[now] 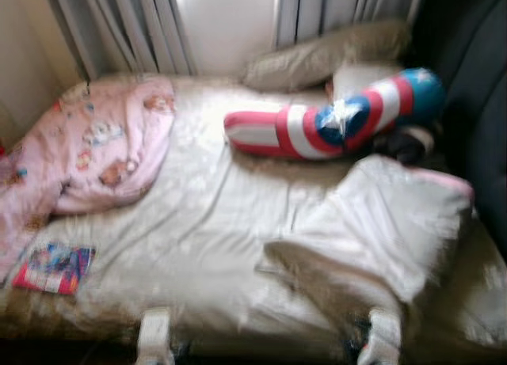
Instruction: Clean up the room
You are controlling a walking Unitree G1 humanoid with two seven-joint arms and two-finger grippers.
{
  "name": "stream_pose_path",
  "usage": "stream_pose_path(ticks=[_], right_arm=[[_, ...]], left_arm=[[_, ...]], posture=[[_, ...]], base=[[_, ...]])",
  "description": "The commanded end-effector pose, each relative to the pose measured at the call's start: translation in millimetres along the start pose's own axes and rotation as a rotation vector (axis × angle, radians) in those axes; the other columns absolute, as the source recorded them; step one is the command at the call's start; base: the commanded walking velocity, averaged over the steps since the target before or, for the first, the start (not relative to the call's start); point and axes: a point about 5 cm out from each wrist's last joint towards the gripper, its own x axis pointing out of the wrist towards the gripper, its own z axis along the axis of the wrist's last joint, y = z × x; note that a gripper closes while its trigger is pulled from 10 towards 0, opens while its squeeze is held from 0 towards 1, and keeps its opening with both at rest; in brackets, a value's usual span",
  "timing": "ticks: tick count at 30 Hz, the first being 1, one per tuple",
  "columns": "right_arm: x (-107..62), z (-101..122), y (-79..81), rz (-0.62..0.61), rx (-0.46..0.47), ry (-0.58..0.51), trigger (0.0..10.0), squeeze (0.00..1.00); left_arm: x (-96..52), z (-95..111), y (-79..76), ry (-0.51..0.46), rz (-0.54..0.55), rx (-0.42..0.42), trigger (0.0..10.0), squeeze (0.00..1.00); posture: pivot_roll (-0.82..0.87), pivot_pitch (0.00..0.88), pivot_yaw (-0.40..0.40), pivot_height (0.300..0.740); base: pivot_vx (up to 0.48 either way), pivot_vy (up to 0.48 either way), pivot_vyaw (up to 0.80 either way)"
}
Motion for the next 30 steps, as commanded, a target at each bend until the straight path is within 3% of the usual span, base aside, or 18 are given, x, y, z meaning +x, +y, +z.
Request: stream_pose_path(ticks=[1, 25, 30], right_arm=[[2.7, 8.0, 5.7, 0.012, 0.005, -0.028, 10.0, 0.00], [2.8, 8.7, 6.3, 0.011, 0.003, -0.035, 10.0, 0.00], [2.7, 7.8, 7.3, 0.022, 0.008, -0.032, 10.0, 0.00]], left_arm=[[-1.9, -5.1, 5.7, 0.024, 0.015, 0.007, 10.0, 0.00], [-5.1, -13.0, 12.2, 0.048, 0.034, -0.024, 10.0, 0.00], [-8.1, -19.3, 17.0, 0.064, 0.041, -0.026, 10.0, 0.00]], posture=[[0.09, 0.009, 0.002, 0.736], [0.09, 0.011, -0.001, 0.736], [0.09, 0.011, -0.001, 0.736]], base=[[0.000, -0.382, 0.00], [0.000, -0.016, 0.00], [0.259, 0.000, 0.00]])
